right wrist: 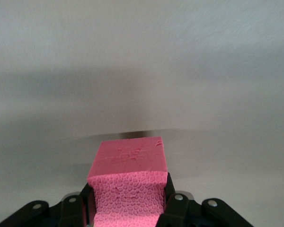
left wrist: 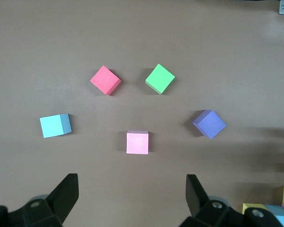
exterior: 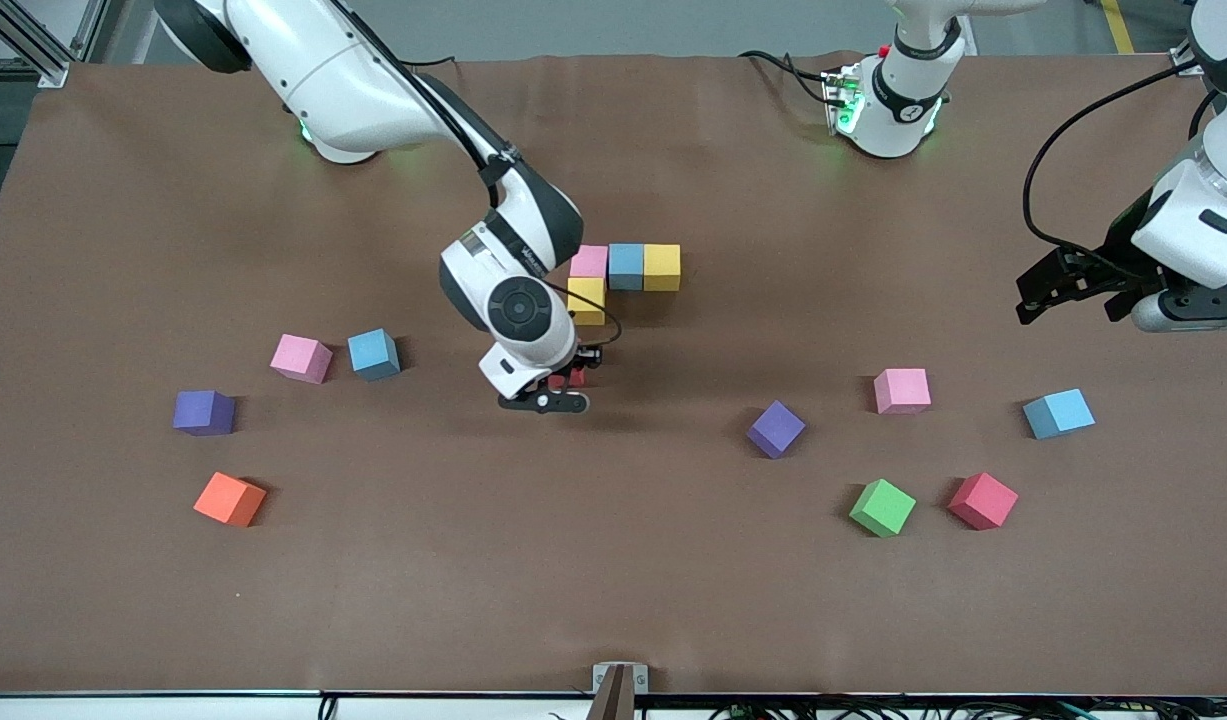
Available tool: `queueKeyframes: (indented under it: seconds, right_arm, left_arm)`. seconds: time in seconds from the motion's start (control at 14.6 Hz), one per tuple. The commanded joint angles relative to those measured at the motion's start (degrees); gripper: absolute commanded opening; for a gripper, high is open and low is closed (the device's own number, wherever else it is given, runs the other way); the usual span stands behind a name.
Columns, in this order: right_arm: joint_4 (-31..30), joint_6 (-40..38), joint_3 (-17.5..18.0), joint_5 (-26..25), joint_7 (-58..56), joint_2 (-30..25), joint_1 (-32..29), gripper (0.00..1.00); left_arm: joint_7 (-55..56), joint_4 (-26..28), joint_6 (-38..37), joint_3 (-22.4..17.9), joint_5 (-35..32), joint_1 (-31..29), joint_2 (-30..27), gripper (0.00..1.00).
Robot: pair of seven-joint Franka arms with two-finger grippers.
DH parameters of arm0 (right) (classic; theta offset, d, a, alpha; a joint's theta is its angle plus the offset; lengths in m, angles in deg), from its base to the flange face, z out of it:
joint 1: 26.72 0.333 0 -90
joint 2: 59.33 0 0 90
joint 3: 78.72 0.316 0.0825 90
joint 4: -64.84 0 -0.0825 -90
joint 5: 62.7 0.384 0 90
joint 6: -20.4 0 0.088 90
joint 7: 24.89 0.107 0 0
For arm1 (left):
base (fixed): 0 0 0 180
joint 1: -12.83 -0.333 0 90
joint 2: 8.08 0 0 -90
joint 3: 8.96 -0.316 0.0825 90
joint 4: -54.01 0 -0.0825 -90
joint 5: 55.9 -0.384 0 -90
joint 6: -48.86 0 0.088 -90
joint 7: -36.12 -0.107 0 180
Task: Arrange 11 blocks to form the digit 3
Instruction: 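Carry the pink cube with the right gripper to below the yellow cube, then lower the pink cube below yellow while the left gripper reaches the purple cube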
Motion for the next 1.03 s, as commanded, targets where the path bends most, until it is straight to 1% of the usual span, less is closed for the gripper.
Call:
queueKeyframes:
  seconds: [0.0,0.14,0.27,0.41,0.48,0.69,0.82,0.96]
  right_arm:
    - [1.47,-0.68,-0.66,0.36,1.04,1.26,1.21,0.45]
    - [1.29,-0.68,-0.66,0.62,1.04,1.26,1.65,0.45]
    - [1.12,-0.51,-0.66,1.15,0.95,1.35,2.00,0.45]
    - [0.94,1.41,-0.66,2.81,0.51,1.35,2.09,0.45]
    - [0.77,1.86,-0.66,2.91,0.51,1.35,2.18,0.45]
    - [-0.11,2.04,-0.66,2.99,0.51,1.35,2.79,0.45]
    - [-0.99,2.74,-0.66,3.00,0.51,1.35,2.88,0.45]
    - [-1.87,3.27,-0.66,2.99,0.42,1.17,3.32,0.45]
  left_arm:
    - [0.47,-1.07,0.04,0.12,0.66,0.13,0.44,1.00]
    - [0.90,-1.07,-0.04,0.21,0.74,0.13,0.44,1.00]
    - [4.32,-0.98,-0.22,2.40,0.22,0.13,0.44,1.00]
    - [4.77,-0.98,-0.13,2.58,-0.04,0.30,1.14,1.00]
    - [4.17,-1.07,-0.13,2.58,-0.13,0.30,2.10,1.00]
    - [3.81,-0.98,-0.13,3.02,0.56,0.22,2.64,1.00]
    - [3.72,-1.07,0.48,3.02,0.74,0.13,4.39,1.00]
    - [3.72,-1.07,2.84,3.02,0.83,0.22,7.28,1.00]
